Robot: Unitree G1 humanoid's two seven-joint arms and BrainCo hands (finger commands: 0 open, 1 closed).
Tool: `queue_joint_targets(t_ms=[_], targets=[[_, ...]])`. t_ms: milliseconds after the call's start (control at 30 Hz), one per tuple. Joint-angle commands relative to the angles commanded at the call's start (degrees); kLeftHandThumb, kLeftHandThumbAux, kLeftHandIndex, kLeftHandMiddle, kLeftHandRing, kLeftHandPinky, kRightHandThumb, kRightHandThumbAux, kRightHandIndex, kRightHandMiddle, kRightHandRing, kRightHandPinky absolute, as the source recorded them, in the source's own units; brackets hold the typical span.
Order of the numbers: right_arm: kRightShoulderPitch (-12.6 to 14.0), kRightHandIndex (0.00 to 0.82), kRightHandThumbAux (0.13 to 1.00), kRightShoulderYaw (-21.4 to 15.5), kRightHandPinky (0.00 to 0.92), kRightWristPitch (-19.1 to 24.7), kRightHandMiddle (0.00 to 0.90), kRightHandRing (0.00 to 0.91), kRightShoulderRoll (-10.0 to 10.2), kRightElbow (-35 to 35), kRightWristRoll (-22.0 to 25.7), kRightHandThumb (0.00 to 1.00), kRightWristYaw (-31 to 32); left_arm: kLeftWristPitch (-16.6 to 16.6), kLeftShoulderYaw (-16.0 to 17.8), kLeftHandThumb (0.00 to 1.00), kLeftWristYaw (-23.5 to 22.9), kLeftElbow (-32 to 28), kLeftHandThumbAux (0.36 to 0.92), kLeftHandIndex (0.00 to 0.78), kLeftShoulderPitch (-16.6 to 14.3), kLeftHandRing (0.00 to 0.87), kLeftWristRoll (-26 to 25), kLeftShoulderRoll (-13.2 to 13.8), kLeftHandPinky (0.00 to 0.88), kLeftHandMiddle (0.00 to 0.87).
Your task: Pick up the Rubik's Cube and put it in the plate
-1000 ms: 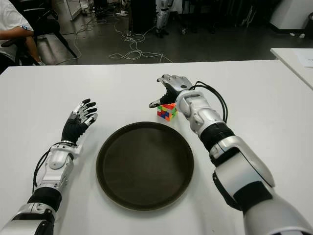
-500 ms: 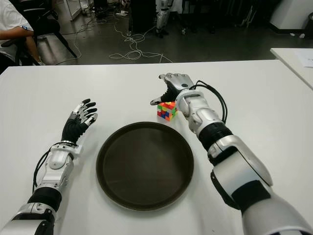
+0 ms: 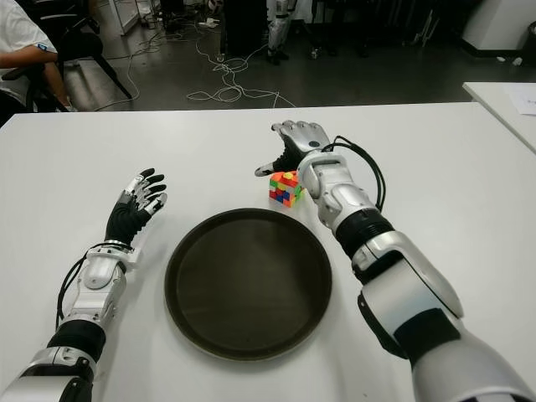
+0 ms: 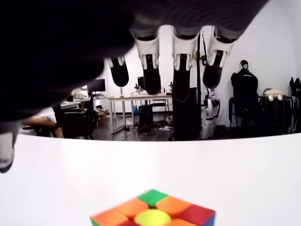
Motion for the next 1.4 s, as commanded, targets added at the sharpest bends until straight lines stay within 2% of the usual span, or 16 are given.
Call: queue_joint_targets(t_ms=[300, 500, 733, 1100, 1400], targets=[[0.09, 0.071, 0.411, 0.55, 0.155, 0.57, 0.136, 0.142, 0.30, 0.31, -0.19, 0.000, 0.30, -0.03, -0.33, 0.062, 0.15, -0.67, 0.673, 0.115, 0.17, 0.154, 0.43, 0.02, 0.114, 0.183], [-0.12, 0.077, 0.411, 0.97, 0.199, 0.42, 0.164, 0.179, 0.68, 1.49, -0.35, 0.000, -0.31, 0.35, -0.32, 0.056, 0.77, -0.86, 0.659, 0.112, 0.22, 0.158, 0.70, -0.12, 0.117, 0.183], [-0.48, 0.078, 0.415, 1.36, 0.181, -0.02, 0.156, 0.164, 1.29, 3.53, -0.16, 0.000, -0.43, 0.47, -0.38, 0.055, 1.15, -0.75, 0.652, 0.107, 0.30, 0.160, 0.77, -0.09, 0.123, 0.183], [-1.67, 0.083, 0.426, 1.55, 0.204, -0.95, 0.179, 0.192, 1.71, 6.52, 0.13, 0.000, -0.20, 0.60, -0.41, 0.074, 0.92, -0.50, 0.674, 0.110, 0.21, 0.161, 0.90, 0.18, 0.128, 0.184], [-2.99, 0.078, 0.429, 1.59, 0.159, -1.46, 0.152, 0.159, 2.25, 10.40, 0.23, 0.000, -0.65, 0.20, -0.53, 0.056, 1.07, -0.53, 0.673, 0.115, 0.23, 0.153, 1.19, 0.24, 0.110, 0.179]])
